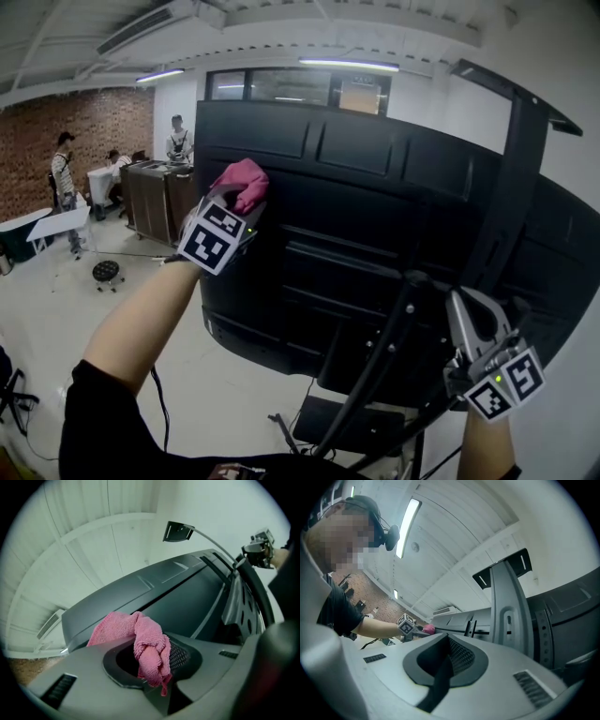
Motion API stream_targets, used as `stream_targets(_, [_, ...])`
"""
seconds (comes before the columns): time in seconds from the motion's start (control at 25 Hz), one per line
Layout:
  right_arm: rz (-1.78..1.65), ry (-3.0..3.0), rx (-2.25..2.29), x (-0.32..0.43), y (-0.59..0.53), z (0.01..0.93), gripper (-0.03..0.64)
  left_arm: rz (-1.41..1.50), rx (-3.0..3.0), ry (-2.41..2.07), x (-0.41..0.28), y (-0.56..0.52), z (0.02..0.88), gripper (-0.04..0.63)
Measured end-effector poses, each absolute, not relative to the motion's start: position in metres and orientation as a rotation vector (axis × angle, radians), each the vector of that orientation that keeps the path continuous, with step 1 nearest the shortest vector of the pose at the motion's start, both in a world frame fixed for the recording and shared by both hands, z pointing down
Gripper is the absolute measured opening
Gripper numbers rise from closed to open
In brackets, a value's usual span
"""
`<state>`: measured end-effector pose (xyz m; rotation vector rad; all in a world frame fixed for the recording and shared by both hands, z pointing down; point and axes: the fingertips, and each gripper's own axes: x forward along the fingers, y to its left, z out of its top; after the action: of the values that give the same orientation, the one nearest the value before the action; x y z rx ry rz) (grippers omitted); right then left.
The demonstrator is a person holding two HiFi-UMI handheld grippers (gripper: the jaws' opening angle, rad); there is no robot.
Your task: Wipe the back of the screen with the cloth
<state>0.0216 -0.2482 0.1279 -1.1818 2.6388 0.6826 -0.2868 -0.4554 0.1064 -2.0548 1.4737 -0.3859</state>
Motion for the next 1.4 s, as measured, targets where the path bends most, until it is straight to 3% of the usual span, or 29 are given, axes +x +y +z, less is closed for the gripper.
stream_targets(0.44, [0.663, 2.600, -1.220, 0.049, -0.228, 0.131, 0.003, -0.624, -2.041, 0.934, -0.064, -0.416, 0.100, 0.092])
stream_targets(0.56, [0.661, 2.599, -1.216, 0.050, -0.229, 0.133, 0.003, -0.640, -2.069, 0.889, -0.040, -0.410, 0.104, 0.092])
stream_targets(0.64, [0.652, 2.610, -1.201, 0.043, -0.228, 0.135, 0.003, -0.598, -2.074, 0.915, -0.067, -0.405, 0.102, 0.092])
stream_targets(0.8, [0.628, 2.637, -1.178, 0.028, -0.228, 0.144, 0.003, -0.401, -2.103, 1.153, -0.214, -0.401, 0.101, 0.092])
stream_targets(0.96, [0.608, 2.655, -1.201, 0.022, -0.229, 0.154, 0.003, -0.341, -2.055, 1.681, -0.421, -0.437, 0.187, 0.093])
stream_targets(1.04, [0.598, 2.663, -1.222, 0.019, -0.232, 0.158, 0.003, -0.370, -2.058, 1.857, -0.477, -0.469, 0.239, 0.094])
stream_targets(1.4, [0.537, 2.668, -1.266, 0.017, -0.230, 0.174, 0.003, -0.381, -2.036, 1.754, -0.395, -0.487, 0.260, 0.097])
